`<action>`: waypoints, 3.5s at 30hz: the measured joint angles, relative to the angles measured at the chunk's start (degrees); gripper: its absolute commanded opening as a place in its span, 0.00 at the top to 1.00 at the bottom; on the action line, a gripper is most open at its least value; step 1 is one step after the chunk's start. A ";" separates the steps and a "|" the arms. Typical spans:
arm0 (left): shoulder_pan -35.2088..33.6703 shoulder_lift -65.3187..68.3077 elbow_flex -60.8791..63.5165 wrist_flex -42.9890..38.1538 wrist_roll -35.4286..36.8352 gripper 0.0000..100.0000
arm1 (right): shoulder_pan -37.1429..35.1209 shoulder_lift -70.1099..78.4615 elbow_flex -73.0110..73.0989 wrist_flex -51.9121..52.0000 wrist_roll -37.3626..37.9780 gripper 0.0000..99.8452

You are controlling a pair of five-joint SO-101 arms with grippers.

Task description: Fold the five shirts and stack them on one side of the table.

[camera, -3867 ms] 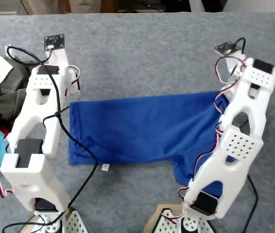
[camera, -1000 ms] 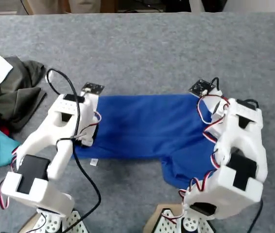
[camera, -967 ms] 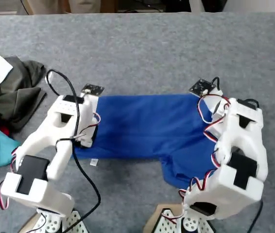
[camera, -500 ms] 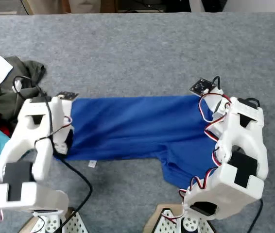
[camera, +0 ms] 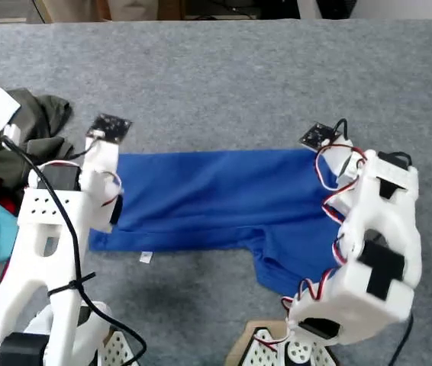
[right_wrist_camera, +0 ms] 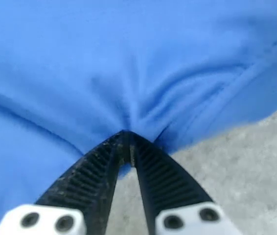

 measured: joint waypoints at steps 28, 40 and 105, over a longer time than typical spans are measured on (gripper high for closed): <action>0.97 51.69 -31.91 -12.04 9.93 0.98 | -9.05 -62.07 40.44 24.26 12.84 0.86; 0.97 51.78 -32.18 -11.87 9.93 0.98 | -9.23 -78.42 47.65 27.25 17.93 0.84; 0.97 52.48 -46.07 1.05 9.93 0.98 | -6.24 -43.16 37.45 18.37 20.92 0.99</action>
